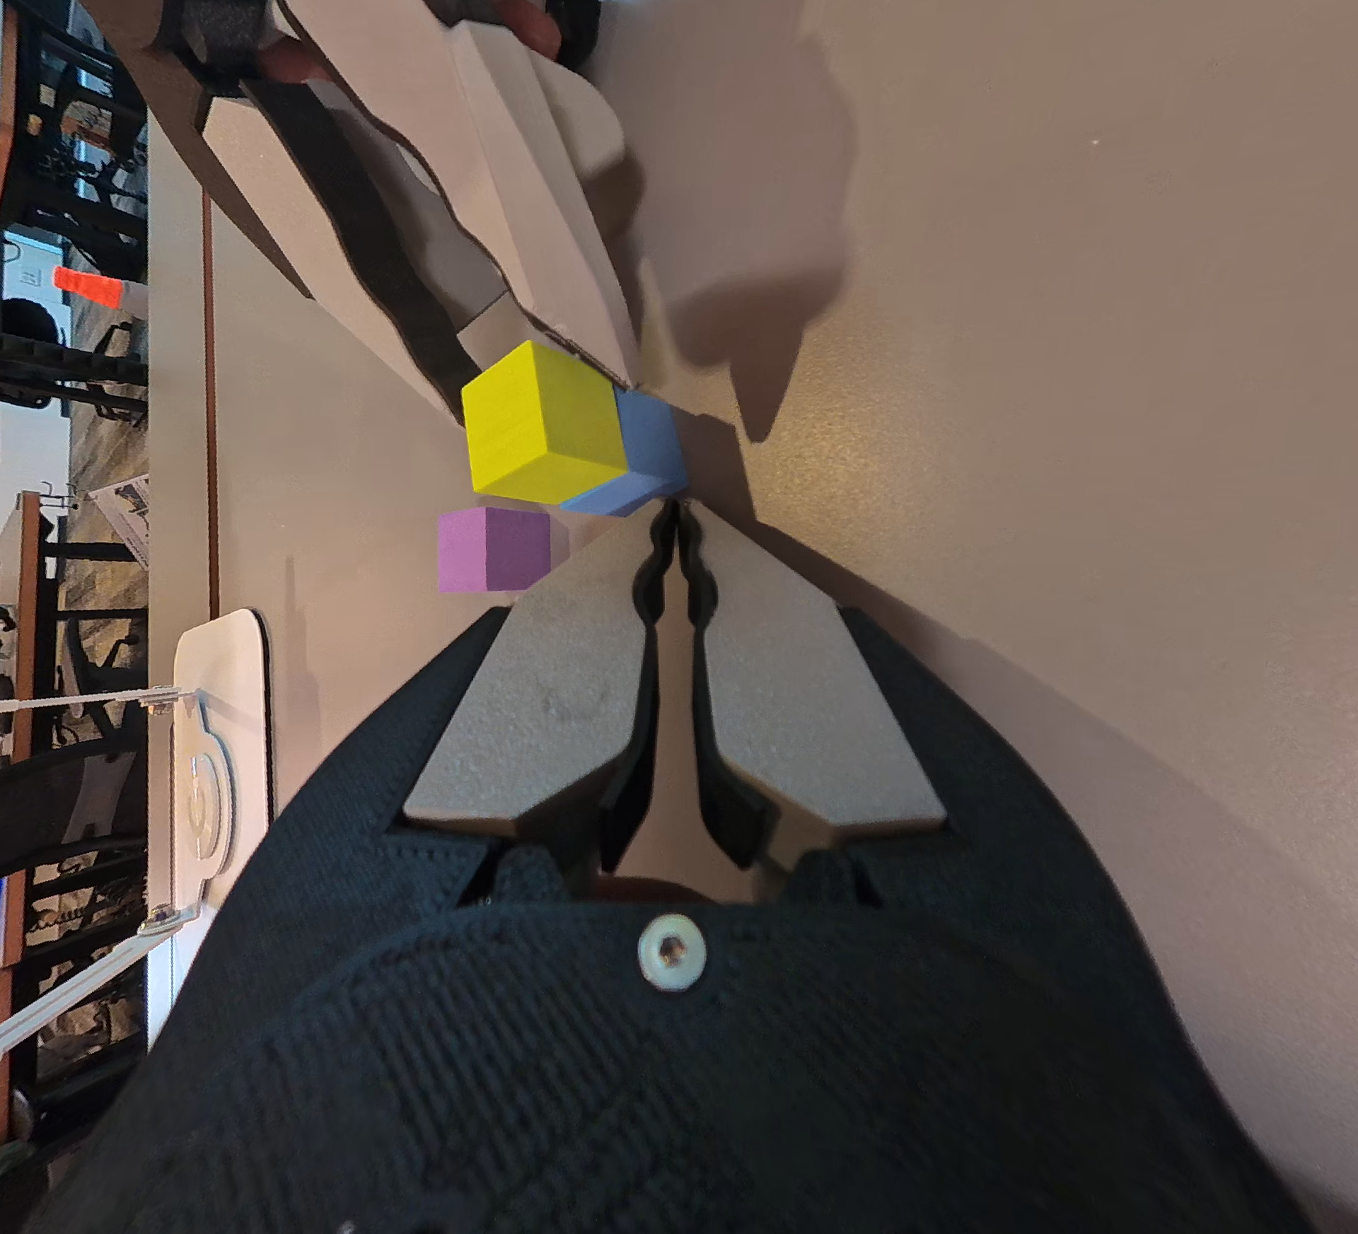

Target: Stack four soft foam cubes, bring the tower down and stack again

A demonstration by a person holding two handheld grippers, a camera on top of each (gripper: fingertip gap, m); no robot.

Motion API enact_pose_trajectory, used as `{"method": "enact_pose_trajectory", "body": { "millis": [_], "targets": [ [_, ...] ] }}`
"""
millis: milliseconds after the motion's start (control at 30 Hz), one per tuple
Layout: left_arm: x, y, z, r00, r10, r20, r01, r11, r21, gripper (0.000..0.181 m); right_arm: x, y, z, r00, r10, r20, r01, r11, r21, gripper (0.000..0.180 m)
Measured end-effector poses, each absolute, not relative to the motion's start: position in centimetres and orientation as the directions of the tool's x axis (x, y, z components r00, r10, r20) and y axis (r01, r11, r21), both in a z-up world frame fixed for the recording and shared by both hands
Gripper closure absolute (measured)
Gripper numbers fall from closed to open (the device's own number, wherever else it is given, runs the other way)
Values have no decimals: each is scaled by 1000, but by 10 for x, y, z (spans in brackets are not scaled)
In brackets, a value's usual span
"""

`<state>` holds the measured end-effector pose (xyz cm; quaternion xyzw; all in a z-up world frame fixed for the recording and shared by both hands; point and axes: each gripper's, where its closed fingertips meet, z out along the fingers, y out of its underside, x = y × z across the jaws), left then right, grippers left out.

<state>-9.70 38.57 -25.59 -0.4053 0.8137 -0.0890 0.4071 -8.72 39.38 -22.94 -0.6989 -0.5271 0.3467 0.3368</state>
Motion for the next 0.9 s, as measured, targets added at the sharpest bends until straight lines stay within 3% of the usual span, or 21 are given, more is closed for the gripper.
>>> {"method": "enact_pose_trajectory", "body": {
  "millis": [167, 367, 700, 900],
  "targets": [
    [-99, 386, -256, -341, -737, -584, -591, 651, -477, 181, -85, 391, -221, 178, 973, -144, 471, -213, -856, 135],
    [-107, 396, -255, -299, -783, -545, -640, 588, -495, 180, -73, 404, -190, 215, 959, -185, 309, -247, -918, 135],
    [-111, 434, -248, -63, -899, -434, -711, 345, -612, 150, -52, 424, -180, 286, 930, -229, 204, -293, -934, 136],
    [-104, 443, -249, -21, -913, -407, -668, 316, -674, 156, -46, 428, -184, 293, 924, -247, 196, -311, -930, 137]
  ]
}}
